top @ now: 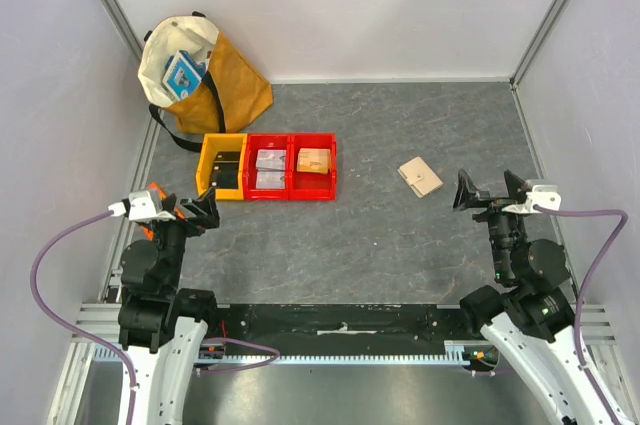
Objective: Take the credit cards out of the card holder
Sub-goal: Move the card holder to the center of the board.
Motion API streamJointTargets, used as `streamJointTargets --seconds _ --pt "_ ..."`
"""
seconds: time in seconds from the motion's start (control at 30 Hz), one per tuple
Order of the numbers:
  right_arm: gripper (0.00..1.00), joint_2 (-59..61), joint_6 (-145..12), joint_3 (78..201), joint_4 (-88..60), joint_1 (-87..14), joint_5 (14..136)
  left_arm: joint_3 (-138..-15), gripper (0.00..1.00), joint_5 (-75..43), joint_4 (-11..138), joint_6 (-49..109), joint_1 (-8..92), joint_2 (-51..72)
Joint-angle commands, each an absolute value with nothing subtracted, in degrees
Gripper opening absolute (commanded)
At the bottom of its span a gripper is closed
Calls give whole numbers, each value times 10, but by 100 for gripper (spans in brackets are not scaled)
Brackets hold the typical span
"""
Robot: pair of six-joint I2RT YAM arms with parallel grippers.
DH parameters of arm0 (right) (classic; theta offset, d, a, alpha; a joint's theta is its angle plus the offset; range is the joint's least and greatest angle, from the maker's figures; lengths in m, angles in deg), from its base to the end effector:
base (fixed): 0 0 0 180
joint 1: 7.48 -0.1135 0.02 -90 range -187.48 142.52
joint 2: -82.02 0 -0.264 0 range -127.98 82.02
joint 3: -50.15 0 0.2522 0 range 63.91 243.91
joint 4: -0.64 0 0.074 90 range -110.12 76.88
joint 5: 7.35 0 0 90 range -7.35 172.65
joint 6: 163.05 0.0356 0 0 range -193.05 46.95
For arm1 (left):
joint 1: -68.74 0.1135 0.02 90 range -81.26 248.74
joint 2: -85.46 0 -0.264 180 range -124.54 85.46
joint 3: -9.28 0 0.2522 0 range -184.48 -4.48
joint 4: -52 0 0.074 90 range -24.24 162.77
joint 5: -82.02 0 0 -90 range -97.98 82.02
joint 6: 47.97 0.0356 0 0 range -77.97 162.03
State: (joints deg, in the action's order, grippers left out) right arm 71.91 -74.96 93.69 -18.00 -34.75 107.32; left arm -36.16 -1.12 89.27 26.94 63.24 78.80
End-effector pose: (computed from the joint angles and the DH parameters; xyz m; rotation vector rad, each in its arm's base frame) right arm 0.0721 0.0204 0.3259 0.0294 1.3369 0.0922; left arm 0.0638 -0.0019 0.3050 -0.2239 1.5315 -0.1924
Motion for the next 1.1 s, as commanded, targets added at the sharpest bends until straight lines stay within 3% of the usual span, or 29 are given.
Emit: streamJointTargets --seconds 0.0,0.37,0.8,0.93,1.07 --pt "98 644 -688 1003 -222 -351 1110 -375 98 -27 877 267 634 806" --pt "98 340 -516 1142 -393 -351 1022 -374 98 -2 884 270 609 840" --pt "98 67 -429 1276 -434 -331 1091 -373 97 6 885 276 584 849" --pt "89 -43 -400 1327 -455 -267 1043 -372 97 9 885 279 578 849" --pt "78 -117 -378 1354 -454 -249 1069 -372 97 9 885 280 576 849"
